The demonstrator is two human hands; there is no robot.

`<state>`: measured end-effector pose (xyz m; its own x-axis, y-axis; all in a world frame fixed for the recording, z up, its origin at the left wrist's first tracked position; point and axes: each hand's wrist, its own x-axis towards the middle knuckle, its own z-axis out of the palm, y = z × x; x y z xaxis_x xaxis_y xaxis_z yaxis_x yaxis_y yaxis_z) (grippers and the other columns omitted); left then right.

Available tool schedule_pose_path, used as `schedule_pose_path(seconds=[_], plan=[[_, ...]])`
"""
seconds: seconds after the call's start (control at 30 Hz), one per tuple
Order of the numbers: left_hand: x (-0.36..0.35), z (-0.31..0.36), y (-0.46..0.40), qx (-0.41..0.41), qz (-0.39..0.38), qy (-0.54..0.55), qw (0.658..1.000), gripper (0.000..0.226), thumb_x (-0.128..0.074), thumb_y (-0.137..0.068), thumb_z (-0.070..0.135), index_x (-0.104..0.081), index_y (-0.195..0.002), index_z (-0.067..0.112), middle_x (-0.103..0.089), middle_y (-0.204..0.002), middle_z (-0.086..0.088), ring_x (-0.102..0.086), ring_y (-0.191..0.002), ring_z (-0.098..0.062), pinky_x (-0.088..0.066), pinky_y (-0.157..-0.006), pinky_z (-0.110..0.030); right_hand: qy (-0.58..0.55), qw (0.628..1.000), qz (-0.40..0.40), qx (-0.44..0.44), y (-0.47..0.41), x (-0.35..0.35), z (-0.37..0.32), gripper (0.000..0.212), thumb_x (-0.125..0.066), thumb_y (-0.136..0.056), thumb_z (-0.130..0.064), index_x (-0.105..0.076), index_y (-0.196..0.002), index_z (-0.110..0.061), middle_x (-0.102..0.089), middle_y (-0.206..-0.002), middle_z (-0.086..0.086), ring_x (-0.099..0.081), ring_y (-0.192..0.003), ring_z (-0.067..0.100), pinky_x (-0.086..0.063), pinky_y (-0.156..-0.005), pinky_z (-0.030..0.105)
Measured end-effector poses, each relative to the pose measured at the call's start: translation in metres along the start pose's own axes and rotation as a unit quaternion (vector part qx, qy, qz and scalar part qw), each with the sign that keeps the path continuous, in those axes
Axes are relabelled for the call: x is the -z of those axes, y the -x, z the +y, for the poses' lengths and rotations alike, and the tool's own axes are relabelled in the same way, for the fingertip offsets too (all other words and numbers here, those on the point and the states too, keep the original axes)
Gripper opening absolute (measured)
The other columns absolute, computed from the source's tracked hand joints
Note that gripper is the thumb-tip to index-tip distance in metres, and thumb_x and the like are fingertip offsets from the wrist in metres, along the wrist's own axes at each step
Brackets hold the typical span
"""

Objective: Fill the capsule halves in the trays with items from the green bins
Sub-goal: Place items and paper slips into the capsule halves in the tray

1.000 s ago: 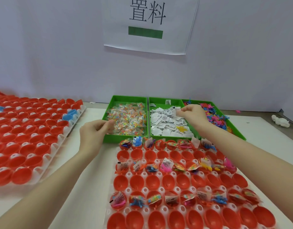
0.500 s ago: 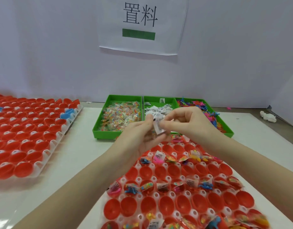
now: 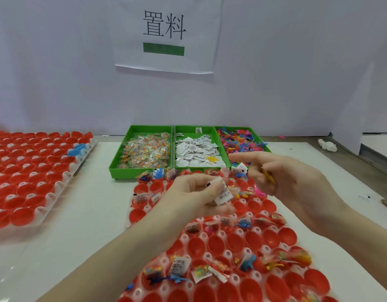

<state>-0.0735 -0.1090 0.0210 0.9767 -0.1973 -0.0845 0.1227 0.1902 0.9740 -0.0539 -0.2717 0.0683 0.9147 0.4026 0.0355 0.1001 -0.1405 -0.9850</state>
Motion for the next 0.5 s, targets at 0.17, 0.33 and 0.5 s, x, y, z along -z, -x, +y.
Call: schedule_pose_path(seconds=[0.17, 0.33, 0.5], plan=[[-0.02, -0.012, 0.01, 0.012, -0.026, -0.006, 1.0, 0.018, -0.061, -0.086, 0.016, -0.059, -0.103, 0.011, -0.072, -0.089, -0.016, -0.07, -0.064, -0.019, -0.054, -0.062, -0.018, -0.031, 0.999, 0.023, 0.033, 0.022, 0.005, 0.013, 0.03, -0.047, -0.087, 0.0, -0.064, -0.102, -0.02, -0.05, -0.062, -0.005, -0.048, -0.051, 0.004, -0.039, -0.049, 0.013], [-0.036, -0.016, 0.02, -0.002, -0.004, 0.012, 1.0, 0.018, -0.067, -0.077, 0.02, -0.065, -0.086, 0.005, -0.067, -0.069, -0.01, -0.066, -0.055, -0.013, -0.048, -0.054, -0.012, -0.057, 0.991, 0.063, 0.103, 0.047, 0.006, 0.015, 0.037, -0.07, -0.056, -0.021, -0.072, -0.093, -0.02, -0.073, -0.074, 0.002, -0.07, -0.076, 0.009, -0.05, -0.063, 0.011], [-0.047, -0.015, 0.029, -0.035, -0.007, 0.018, 0.999, 0.019, -0.069, -0.07, 0.026, -0.075, -0.08, 0.011, -0.067, -0.067, -0.003, -0.064, -0.055, -0.01, -0.051, -0.06, -0.014, -0.08, 0.985, 0.105, 0.111, 0.064, 0.004, 0.015, 0.03, -0.071, -0.046, -0.024, -0.077, -0.075, -0.028, -0.074, -0.075, 0.002, -0.069, -0.064, 0.007, -0.051, -0.056, 0.013]])
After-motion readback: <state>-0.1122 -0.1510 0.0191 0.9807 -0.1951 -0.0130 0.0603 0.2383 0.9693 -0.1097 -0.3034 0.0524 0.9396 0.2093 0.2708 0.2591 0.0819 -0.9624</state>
